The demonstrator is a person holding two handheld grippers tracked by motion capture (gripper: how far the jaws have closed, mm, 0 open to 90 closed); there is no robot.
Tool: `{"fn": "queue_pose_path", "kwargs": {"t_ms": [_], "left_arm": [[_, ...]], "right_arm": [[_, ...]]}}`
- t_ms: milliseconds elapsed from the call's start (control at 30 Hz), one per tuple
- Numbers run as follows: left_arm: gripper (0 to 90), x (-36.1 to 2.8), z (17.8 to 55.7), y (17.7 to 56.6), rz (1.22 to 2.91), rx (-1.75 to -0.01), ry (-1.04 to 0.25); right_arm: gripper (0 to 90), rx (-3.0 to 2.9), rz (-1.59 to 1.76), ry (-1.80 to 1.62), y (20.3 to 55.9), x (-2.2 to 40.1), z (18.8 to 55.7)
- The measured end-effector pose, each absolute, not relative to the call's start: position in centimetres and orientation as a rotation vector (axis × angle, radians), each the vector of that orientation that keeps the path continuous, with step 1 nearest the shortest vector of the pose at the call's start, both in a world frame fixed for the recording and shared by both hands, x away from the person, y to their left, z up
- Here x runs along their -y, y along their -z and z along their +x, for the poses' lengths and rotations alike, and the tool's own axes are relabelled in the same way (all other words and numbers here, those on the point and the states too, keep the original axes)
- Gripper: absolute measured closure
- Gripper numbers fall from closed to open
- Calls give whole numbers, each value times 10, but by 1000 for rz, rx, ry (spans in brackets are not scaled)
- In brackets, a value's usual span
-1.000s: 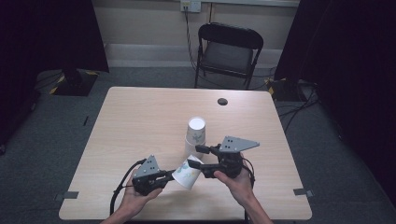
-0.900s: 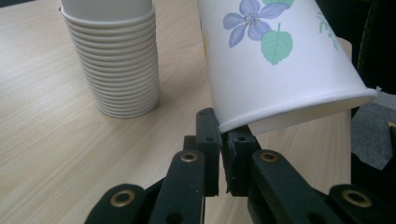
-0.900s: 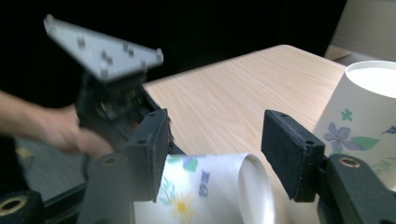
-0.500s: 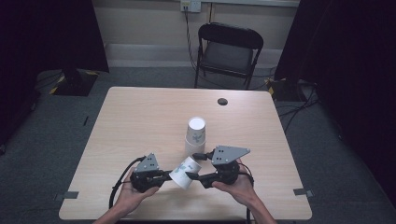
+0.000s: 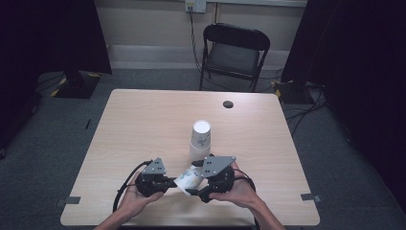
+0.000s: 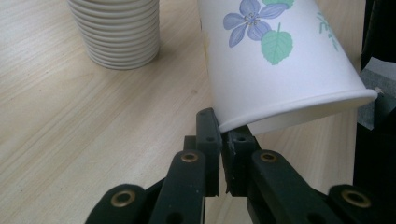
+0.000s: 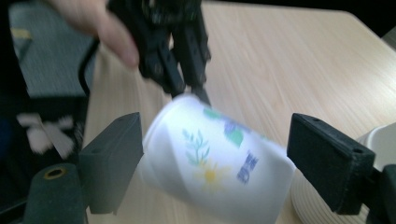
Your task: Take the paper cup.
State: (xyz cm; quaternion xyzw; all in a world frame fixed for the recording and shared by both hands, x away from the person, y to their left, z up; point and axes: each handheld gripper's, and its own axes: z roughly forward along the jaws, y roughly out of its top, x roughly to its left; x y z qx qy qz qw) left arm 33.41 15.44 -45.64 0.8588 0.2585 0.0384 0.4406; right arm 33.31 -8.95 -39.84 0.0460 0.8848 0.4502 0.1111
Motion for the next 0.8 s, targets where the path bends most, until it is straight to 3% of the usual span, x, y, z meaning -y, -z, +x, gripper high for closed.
{"fn": "queue_pose_path", "kwargs": {"t_ms": [800], "left_arm": [[882, -162, 340, 454, 2042, -695, -27]], "right_arm": [[147, -2601, -31, -1013, 419, 78, 325]]}}
